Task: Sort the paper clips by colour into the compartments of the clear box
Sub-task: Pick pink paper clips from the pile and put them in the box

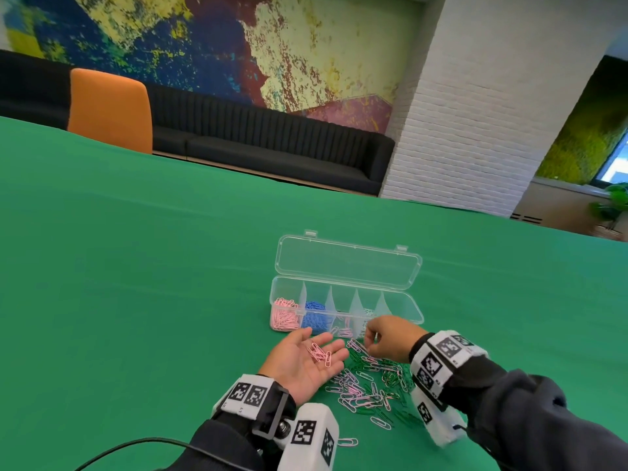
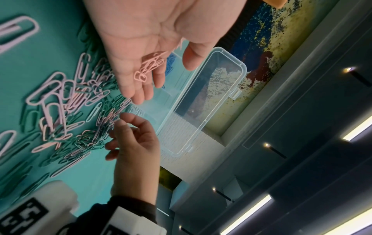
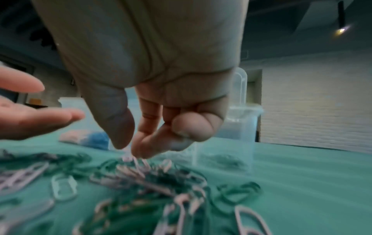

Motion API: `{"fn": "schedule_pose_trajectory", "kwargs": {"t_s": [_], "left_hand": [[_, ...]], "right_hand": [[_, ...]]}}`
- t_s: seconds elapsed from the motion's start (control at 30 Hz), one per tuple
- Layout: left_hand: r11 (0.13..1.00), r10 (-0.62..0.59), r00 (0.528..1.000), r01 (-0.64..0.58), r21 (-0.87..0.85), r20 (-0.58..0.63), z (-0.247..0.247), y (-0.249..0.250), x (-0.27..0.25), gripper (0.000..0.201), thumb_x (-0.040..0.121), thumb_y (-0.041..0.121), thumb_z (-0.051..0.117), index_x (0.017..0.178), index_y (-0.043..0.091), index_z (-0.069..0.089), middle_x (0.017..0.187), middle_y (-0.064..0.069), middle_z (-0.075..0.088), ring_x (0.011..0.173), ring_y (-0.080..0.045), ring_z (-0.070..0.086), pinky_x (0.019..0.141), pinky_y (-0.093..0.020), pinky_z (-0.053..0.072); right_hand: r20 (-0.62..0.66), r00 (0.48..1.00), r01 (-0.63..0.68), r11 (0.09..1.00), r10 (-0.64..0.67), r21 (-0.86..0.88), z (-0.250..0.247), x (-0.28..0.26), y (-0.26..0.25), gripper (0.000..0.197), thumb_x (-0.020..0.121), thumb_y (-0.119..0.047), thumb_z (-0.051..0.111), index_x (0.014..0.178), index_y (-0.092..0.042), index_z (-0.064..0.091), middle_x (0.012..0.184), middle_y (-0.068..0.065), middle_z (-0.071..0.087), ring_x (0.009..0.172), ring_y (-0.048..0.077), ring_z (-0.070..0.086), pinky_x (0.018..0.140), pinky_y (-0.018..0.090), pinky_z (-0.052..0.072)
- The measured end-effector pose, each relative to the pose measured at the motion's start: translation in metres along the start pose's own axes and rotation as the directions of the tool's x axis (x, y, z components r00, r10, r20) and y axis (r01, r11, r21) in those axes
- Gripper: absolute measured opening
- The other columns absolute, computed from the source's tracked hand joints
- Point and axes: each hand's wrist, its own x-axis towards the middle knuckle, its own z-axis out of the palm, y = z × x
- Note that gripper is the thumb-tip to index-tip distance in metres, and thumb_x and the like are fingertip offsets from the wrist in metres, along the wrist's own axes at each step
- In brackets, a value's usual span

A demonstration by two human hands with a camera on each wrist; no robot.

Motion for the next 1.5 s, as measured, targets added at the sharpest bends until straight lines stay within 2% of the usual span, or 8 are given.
{"fn": "schedule_pose_trajectory", "kwargs": {"t_s": [0.1, 0.3, 0.7, 0.97, 1.1, 1.2, 1.3, 1.5], "left_hand": [[1.000, 0.000, 1.000, 0.000, -0.017, 0.002, -0.001, 0.001, 0.000, 0.038, 0.101, 0.024, 0.032, 0.102, -0.008, 0.053, 0.102, -0.027, 0.059, 0.102, -0.038, 0.054, 0.095, -0.045, 0.037], [1.000, 0.004, 1.000, -0.004, -0.026, 0.006, -0.003, 0.003, 0.003, 0.038, 0.101, 0.024, 0.032, 0.103, -0.007, 0.053, 0.103, -0.027, 0.059, 0.095, -0.038, 0.056, 0.094, -0.045, 0.038], [1.000, 0.013, 1.000, -0.013, 0.013, 0.013, -0.005, 0.002, 0.002, 0.035, 0.100, 0.022, 0.034, 0.103, -0.006, 0.055, 0.104, -0.026, 0.060, 0.095, -0.036, 0.058, 0.093, -0.045, 0.041], [0.999, -0.031, 0.999, 0.032, -0.019, 0.030, -0.004, -0.001, 0.002, 0.032, 0.100, 0.023, 0.036, 0.102, -0.004, 0.053, 0.096, -0.025, 0.060, 0.084, -0.034, 0.058, 0.074, -0.041, 0.047], [0.989, 0.004, 1.000, 0.000, -0.146, 0.022, -0.008, 0.011, -0.001, 0.029, 0.099, 0.019, 0.036, 0.094, -0.004, 0.053, 0.089, -0.024, 0.060, 0.069, -0.030, 0.062, 0.058, -0.034, 0.056], [0.988, 0.034, 0.999, -0.035, -0.152, -0.009, -0.015, 0.023, -0.004, 0.023, 0.096, 0.017, 0.038, 0.079, 0.007, 0.051, 0.063, -0.008, 0.056, 0.042, -0.013, 0.051, 0.037, -0.017, 0.040], [0.986, 0.042, 0.999, -0.043, -0.162, -0.008, -0.019, 0.030, -0.004, 0.028, 0.093, 0.015, 0.038, 0.066, 0.013, 0.042, 0.048, 0.002, 0.044, 0.031, -0.008, 0.035, 0.030, -0.013, 0.024], [0.985, 0.040, 0.999, -0.043, -0.169, -0.022, -0.017, 0.024, -0.002, 0.030, 0.097, 0.017, 0.038, 0.069, 0.012, 0.046, 0.046, 0.001, 0.046, 0.030, -0.008, 0.039, 0.029, -0.012, 0.027]], "right_hand": [[0.014, 1.000, -0.015, 0.999, 0.015, -0.031, 0.012, 0.004, 0.006, 0.018, 0.088, -0.013, 0.054, 0.103, -0.014, 0.064, 0.110, 0.001, 0.064, 0.085, 0.011, 0.049, 0.077, 0.020, 0.039], [0.029, 0.998, -0.060, 0.996, 0.062, -0.061, 0.019, 0.011, 0.008, 0.026, 0.088, -0.012, 0.049, 0.065, -0.024, 0.041, 0.087, 0.001, 0.054, 0.080, 0.015, 0.049, 0.073, 0.022, 0.042], [0.105, 0.990, -0.097, 0.995, 0.097, -0.001, 0.015, 0.009, 0.000, 0.026, 0.088, -0.016, 0.057, 0.065, -0.022, 0.046, 0.084, -0.001, 0.055, 0.082, 0.015, 0.051, 0.073, 0.022, 0.042], [-0.048, 0.994, 0.112, 0.832, -0.102, 0.543, -0.012, -0.011, -0.017, 0.010, 0.089, -0.016, 0.060, 0.080, -0.016, 0.057, 0.063, -0.005, 0.051, 0.047, 0.006, 0.041, 0.045, 0.017, 0.037], [0.065, 0.988, 0.118, 0.959, -0.139, 0.257, 0.004, -0.021, -0.023, 0.011, 0.088, -0.017, 0.059, 0.080, -0.022, 0.057, 0.073, -0.011, 0.055, 0.062, 0.001, 0.049, 0.061, 0.013, 0.045], [0.182, 0.977, 0.094, 0.991, -0.110, 0.093, 0.023, -0.027, -0.022, 0.022, 0.089, -0.015, 0.056, 0.071, -0.025, 0.052, 0.073, -0.012, 0.054, 0.071, 0.005, 0.052, 0.076, 0.018, 0.049], [0.097, 0.994, 0.057, 0.995, -0.049, -0.081, 0.028, -0.024, -0.013, 0.028, 0.092, -0.014, 0.046, 0.066, -0.022, 0.042, 0.072, -0.006, 0.047, 0.076, 0.014, 0.049, 0.079, 0.023, 0.048], [0.025, 0.992, 0.125, 0.992, -0.124, -0.005, 0.026, -0.026, -0.014, 0.011, 0.090, -0.013, 0.049, 0.090, -0.014, 0.060, 0.088, -0.002, 0.057, 0.082, 0.011, 0.052, 0.083, 0.020, 0.049]]}}
